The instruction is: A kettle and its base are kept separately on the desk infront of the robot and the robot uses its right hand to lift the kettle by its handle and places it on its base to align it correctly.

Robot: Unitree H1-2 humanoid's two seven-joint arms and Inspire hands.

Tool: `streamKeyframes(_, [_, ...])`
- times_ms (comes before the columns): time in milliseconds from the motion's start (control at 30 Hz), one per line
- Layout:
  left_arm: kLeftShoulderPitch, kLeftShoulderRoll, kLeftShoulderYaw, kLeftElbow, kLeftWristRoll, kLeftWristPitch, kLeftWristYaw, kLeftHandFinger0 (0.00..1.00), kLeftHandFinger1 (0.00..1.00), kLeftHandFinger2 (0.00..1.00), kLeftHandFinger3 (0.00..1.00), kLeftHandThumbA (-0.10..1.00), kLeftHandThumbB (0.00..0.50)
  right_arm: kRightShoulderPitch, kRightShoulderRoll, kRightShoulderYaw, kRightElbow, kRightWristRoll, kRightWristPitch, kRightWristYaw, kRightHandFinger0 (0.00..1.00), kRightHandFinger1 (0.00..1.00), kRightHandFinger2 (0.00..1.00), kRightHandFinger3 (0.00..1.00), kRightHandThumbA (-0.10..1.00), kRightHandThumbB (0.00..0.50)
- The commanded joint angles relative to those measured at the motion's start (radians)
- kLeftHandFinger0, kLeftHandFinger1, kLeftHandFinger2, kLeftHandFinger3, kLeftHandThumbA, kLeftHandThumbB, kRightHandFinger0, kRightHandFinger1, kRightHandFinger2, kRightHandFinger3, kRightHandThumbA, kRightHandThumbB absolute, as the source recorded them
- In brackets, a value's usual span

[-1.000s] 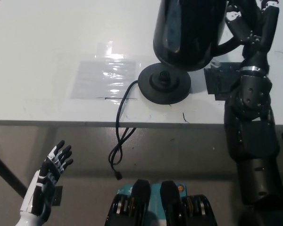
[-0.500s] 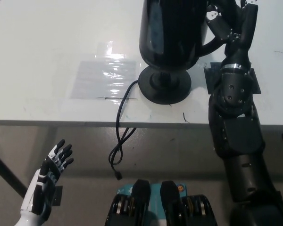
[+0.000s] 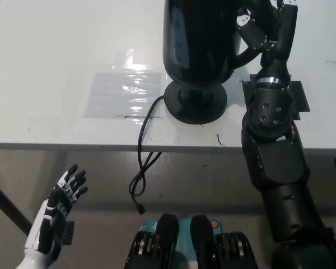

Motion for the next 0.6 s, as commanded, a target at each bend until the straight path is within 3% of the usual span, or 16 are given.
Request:
streamKeyframes(0, [-0.007, 0.02, 0.002, -0.012, -0.002, -0.037, -0.014, 1.0, 1.0, 1.0, 1.0, 1.0, 0.137, -0.093, 0.01, 0.008, -0.018, -0.009, -0.089, -0.028, 0.0, 0.27, 0.7, 0.83, -0.1, 0.114])
streamKeyframes(167, [0.002, 0.015, -0.003, -0.014, -0.004, -0.035, -0.016, 1.0, 1.0, 1.0, 1.0, 1.0, 0.116, -0.079, 0.008, 0.005, -0.02, 0.001, -0.093, -0.022, 0.0, 0.27, 0.7, 0.83, -0.1, 0.117])
streamKeyframes(567, [0.006, 0.015, -0.01, -0.013, 0.011, -0.038, -0.012, 1.0, 1.0, 1.0, 1.0, 1.0, 0.129, -0.065, 0.0, -0.004, 0.003, 0.011, -0.1, -0.025, 0.0, 0.26, 0.7, 0.81, -0.1, 0.122])
